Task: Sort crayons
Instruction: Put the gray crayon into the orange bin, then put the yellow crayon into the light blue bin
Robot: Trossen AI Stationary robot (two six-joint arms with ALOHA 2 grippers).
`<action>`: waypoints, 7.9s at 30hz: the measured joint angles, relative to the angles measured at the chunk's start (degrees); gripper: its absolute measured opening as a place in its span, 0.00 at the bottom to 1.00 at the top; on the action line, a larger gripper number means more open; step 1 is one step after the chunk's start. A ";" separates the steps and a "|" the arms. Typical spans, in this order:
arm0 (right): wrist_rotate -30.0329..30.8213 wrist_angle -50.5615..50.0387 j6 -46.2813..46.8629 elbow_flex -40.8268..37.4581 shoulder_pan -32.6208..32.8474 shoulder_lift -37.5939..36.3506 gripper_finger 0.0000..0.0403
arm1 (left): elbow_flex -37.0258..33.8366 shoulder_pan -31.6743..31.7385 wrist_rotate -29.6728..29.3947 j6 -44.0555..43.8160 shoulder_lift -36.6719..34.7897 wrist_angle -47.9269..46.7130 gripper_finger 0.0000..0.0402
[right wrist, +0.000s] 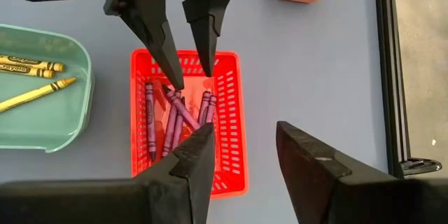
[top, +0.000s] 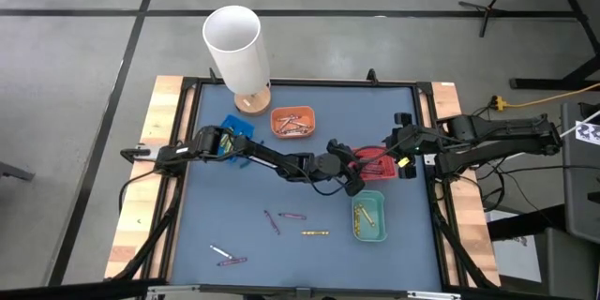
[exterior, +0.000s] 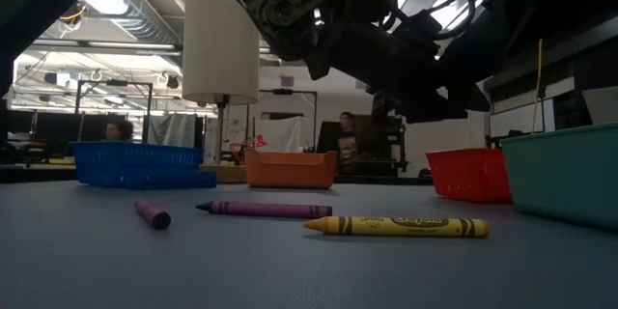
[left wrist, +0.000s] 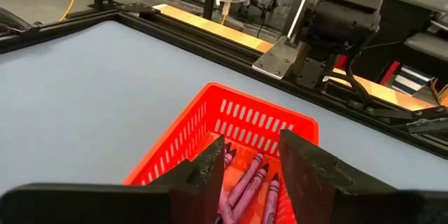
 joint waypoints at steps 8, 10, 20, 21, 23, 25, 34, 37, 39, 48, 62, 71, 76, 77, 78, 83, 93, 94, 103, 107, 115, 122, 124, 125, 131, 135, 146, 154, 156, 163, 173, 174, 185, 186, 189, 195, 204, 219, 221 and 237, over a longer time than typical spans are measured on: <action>-0.02 -0.01 0.00 0.00 0.00 0.00 0.38 | -0.04 -0.20 -0.07 12.10 -1.42 -0.37 0.30; -0.02 -0.02 0.01 0.00 0.00 0.00 0.38 | -0.04 -0.49 -0.10 15.06 -3.09 -1.59 0.30; -0.16 -0.05 0.04 0.00 0.00 0.00 0.38 | 0.04 -3.55 0.11 17.35 -15.49 -26.48 0.30; -0.16 -0.11 0.03 0.00 0.00 0.02 0.38 | 0.02 -4.10 0.09 16.78 -16.76 -29.93 0.30; -0.16 -0.08 0.04 0.00 0.00 0.00 0.38 | 0.02 -5.29 0.22 15.24 -19.31 -36.32 0.30; -0.17 -0.07 0.04 0.00 0.00 0.00 0.38 | 0.00 -6.62 0.29 13.18 -21.74 -42.60 0.30; -0.42 -0.04 0.04 -0.02 0.00 0.02 0.38 | 0.04 -13.73 10.79 -2.50 -29.42 -64.85 0.29; -1.01 0.00 0.07 -0.02 0.00 0.02 0.38 | 0.02 -16.73 17.59 -7.29 -29.87 -70.30 0.29; -1.50 0.02 0.09 -0.02 0.00 0.02 0.38 | 0.00 -19.05 20.43 -10.13 -29.82 -73.75 0.29; -1.95 0.13 0.07 -0.02 0.00 0.02 0.38 | -0.60 -30.94 21.36 -14.00 -29.27 -83.54 0.29; -1.96 0.26 0.55 -0.02 0.00 0.02 0.38 | -2.78 -44.09 20.90 -23.16 -29.27 -95.09 0.29; -1.97 0.28 2.16 -0.02 0.00 0.02 0.38 | -11.89 -48.07 22.98 -25.82 -29.24 -90.45 0.29; -1.98 0.28 2.16 -0.02 0.00 0.02 0.38 | -17.79 -48.39 23.96 -25.77 -29.24 -84.57 0.29; -1.97 0.31 2.16 -0.02 0.00 0.01 0.38 | -18.86 -48.39 23.96 -25.77 -29.24 -83.25 0.29; -1.99 0.36 2.16 -0.02 0.00 0.02 0.38 | -19.86 -48.37 23.92 -25.75 -29.24 -82.05 0.29; -1.99 1.64 2.16 -0.02 0.00 0.02 0.38 | -23.95 -48.29 23.89 -25.67 -29.24 -77.50 0.29; -1.99 3.48 2.16 -0.02 0.00 0.02 0.38 | -28.21 -48.33 24.11 -25.62 -29.22 -71.19 0.29; -1.99 3.48 2.16 -0.02 0.00 0.02 0.38 | -28.57 -48.33 24.13 -25.62 -29.25 -70.72 0.29; -2.01 3.48 4.59 -0.02 0.00 0.02 0.38 | -30.27 -48.33 24.17 -25.62 -29.57 -68.01 0.28; -2.01 3.48 4.66 -0.02 0.00 0.02 0.38 | -30.32 -48.33 24.21 -25.60 -29.51 -67.93 0.23; -2.01 3.48 4.71 -0.02 0.01 0.02 0.38 | -30.34 -48.35 24.44 -25.73 -29.40 -67.65 0.12; -2.01 3.48 4.72 -0.02 0.00 0.02 0.38 | -30.38 -48.33 24.39 -25.77 -29.33 -67.65 0.08; -2.01 3.48 4.72 -0.02 0.00 0.02 0.38 | -30.40 -48.33 24.30 -25.77 -29.33 -67.67 0.07; -2.01 3.48 4.72 -0.02 0.00 0.02 0.38 | -30.40 -48.33 24.29 -25.77 -29.33 -67.69 0.07; -2.01 3.48 4.72 -0.02 0.00 0.02 0.38 | -30.38 -47.90 24.34 -28.05 -29.33 -67.73 0.04; -2.01 3.48 4.70 -0.02 0.00 0.02 0.38 | -29.63 -46.77 25.06 -28.78 -29.26 -68.10 0.04; -2.01 3.94 4.70 -0.02 0.02 0.02 0.38 | -27.43 -40.78 19.62 -28.61 -28.87 -65.12 0.04; -2.01 4.45 4.70 -0.02 0.00 0.02 0.38 | -27.32 -34.67 19.98 -28.59 -28.99 -65.10 0.04; -2.01 4.59 4.70 -0.02 0.01 0.01 0.38 | -27.32 -32.98 19.20 -28.59 -29.04 -65.09 0.04; -2.01 4.59 4.70 -0.02 0.02 0.02 0.38 | -27.26 -25.96 13.94 -28.15 -29.13 -64.69 0.04; -1.99 4.57 4.70 -0.02 0.01 0.02 0.38 | -27.21 -16.80 17.78 -18.36 -29.16 -55.48 0.04; -1.99 4.57 4.70 -0.02 0.00 0.02 0.38 | -27.23 -16.00 17.63 -17.09 -29.16 -53.90 0.04; -1.99 4.57 4.70 -0.02 0.02 0.02 0.38 | -27.21 -5.19 7.94 2.32 -29.20 -36.86 0.04; -1.99 4.57 4.70 -0.02 0.02 0.02 0.38 | -27.21 -4.09 6.77 4.13 -29.21 -35.80 0.04; -2.01 4.57 4.69 -0.02 0.01 0.02 0.38 | -27.19 -0.55 3.80 9.30 -29.24 -33.45 0.04; -1.99 4.59 4.70 -0.02 0.00 0.00 0.38 | -27.19 6.53 -0.65 16.00 -29.24 -32.02 0.04; -2.44 7.47 4.70 -0.27 0.00 0.01 0.38 | -27.19 14.61 -0.66 16.43 -29.24 -32.12 0.04; -25.73 40.58 9.87 -10.77 0.05 5.42 0.38 | -27.19 17.94 -0.57 16.28 -29.24 -32.57 0.04; -26.46 43.80 13.68 -10.97 0.05 7.68 0.38 | -27.19 17.92 -0.55 16.28 -29.24 -32.61 0.04; -33.43 64.38 22.86 -10.99 0.85 26.64 0.38 | -27.17 17.86 -2.11 16.91 -30.01 -33.12 0.21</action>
